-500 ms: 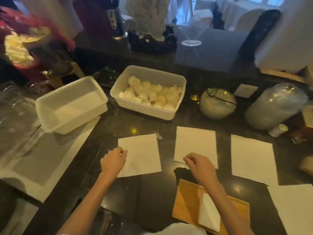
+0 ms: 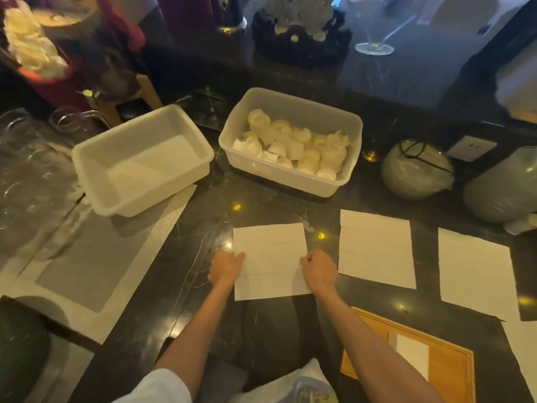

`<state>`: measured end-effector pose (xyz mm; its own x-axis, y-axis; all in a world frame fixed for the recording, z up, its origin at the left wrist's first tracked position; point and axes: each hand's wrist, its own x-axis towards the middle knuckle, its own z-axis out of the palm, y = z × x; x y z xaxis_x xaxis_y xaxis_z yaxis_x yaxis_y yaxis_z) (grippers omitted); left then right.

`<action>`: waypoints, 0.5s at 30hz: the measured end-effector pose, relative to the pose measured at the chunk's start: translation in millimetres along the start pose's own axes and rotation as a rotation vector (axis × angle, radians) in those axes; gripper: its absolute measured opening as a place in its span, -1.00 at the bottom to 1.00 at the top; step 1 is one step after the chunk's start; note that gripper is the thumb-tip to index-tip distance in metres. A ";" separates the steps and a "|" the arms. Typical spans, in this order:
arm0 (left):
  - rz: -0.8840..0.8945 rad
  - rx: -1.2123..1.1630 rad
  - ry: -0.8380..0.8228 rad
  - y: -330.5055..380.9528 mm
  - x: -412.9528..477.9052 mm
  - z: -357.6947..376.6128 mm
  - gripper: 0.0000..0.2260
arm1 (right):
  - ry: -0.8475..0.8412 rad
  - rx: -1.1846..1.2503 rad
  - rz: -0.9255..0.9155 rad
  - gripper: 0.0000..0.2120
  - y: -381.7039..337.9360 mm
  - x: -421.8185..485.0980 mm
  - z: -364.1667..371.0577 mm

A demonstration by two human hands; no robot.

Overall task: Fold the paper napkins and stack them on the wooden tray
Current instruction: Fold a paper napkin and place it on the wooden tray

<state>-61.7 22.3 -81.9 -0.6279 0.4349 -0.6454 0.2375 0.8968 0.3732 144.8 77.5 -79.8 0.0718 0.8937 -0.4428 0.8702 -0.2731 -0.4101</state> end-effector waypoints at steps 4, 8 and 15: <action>0.100 0.021 0.012 2.0 -0.6 -1.7 -0.83 | -0.015 0.026 0.010 -0.81 4.2 -2.1 4.7; 0.381 -0.167 -0.105 20.8 -13.1 -22.6 -0.84 | -0.107 0.366 0.039 -0.88 19.9 -14.2 -11.4; 1.004 0.121 -0.605 110.5 -89.8 -78.9 -0.96 | -0.116 0.415 -0.283 -0.36 44.9 -40.9 -77.1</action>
<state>-37.6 76.0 70.0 0.3268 0.8889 -0.3211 0.5140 0.1180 0.8497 218.6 56.2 -18.6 -0.2133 0.9143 -0.3442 0.5793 -0.1653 -0.7981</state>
